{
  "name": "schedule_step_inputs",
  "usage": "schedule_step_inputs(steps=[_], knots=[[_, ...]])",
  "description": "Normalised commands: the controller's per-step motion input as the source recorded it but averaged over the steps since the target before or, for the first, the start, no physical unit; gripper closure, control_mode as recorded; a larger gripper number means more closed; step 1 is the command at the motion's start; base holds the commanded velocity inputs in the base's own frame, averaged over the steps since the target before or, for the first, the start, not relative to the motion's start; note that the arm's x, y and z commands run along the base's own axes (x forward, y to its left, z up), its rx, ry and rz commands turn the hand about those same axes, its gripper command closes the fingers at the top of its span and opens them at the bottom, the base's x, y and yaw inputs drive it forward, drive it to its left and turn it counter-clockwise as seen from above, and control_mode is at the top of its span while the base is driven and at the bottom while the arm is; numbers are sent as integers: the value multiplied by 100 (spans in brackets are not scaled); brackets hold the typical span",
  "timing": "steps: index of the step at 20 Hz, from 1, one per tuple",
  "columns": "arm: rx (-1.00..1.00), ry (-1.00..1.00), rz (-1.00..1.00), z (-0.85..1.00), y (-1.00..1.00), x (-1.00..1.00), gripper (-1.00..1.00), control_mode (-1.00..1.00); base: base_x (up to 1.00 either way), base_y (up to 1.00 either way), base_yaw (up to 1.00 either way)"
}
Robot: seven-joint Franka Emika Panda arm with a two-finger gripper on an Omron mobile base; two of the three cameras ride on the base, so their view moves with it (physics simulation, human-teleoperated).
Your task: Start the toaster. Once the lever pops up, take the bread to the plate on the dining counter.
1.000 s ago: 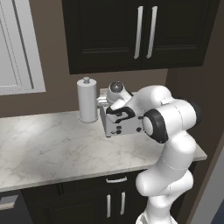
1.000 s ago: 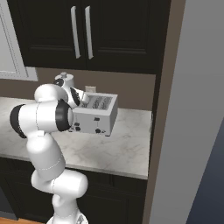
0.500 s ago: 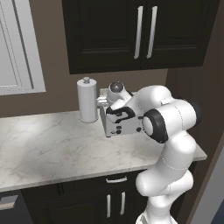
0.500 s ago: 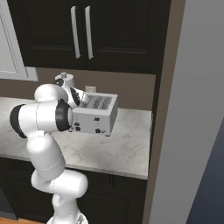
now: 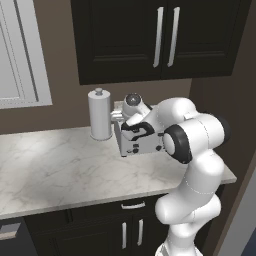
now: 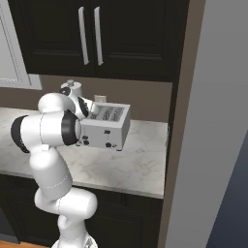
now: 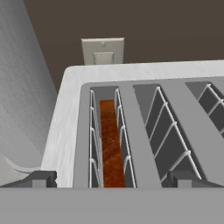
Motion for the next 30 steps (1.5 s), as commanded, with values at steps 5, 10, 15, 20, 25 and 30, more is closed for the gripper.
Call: schedule_step_inputs(steps=[5, 10, 15, 20, 25, 30], knots=[[0, 0, 0, 0, 0, 0, -100, -100, 0, 0, 0], [0, 0, 0, 0, 0, 0, -100, -100, 0, 0, 0], [0, 0, 0, 0, 0, 0, -100, -100, 0, 0, 0], [0, 0, 0, 0, 0, 0, -100, -100, 0, 0, 0], [0, 0, 0, 0, 0, 0, -100, -100, 0, 0, 0], [0, 0, 0, 0, 0, 0, -100, -100, 0, 0, 0]])
